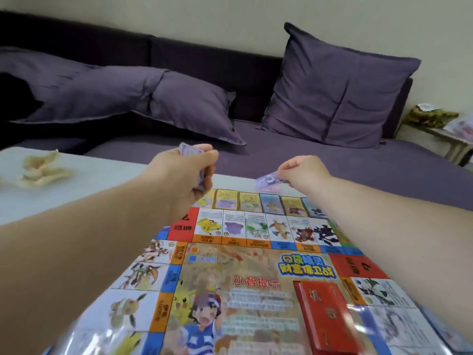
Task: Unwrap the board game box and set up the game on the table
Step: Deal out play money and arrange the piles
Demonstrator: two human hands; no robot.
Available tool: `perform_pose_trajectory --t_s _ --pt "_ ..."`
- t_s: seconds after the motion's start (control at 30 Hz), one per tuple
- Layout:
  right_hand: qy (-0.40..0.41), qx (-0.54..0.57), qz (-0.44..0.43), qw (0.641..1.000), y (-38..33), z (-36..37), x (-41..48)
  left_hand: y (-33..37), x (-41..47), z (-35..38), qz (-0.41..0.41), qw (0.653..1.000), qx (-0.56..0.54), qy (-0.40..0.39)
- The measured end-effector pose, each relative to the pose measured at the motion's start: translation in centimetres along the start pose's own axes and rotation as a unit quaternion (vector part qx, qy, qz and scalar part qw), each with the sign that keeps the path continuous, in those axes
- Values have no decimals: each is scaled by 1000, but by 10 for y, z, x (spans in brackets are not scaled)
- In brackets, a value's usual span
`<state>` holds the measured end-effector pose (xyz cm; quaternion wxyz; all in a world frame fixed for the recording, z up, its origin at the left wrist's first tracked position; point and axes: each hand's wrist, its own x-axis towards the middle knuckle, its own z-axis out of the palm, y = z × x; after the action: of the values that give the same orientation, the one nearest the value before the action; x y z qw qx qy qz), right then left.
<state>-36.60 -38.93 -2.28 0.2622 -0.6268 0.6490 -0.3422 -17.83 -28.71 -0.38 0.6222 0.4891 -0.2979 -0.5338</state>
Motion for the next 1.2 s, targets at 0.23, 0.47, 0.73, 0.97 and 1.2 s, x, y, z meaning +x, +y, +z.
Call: perform_pose_trajectory --t_s 0.23,0.47,0.73,0.97,1.2 --pt "26 -88 26 995 18 25 28 -1 28 -3 12 1000 10 0" --pt "30 -132 -13 991 8 7 14 3 19 3 -56 998 -4 -18" --pt "-177 -28 -83 980 -73 -28 -64 24 -43 -12 -66 997 -6 -24" --pt "-331 49 -84 939 -143 -7 -149 65 -115 -56 -3 994 89 -63" --pt "-333 20 -160 929 -204 31 -211 102 -169 -122 -3 992 125 -31"
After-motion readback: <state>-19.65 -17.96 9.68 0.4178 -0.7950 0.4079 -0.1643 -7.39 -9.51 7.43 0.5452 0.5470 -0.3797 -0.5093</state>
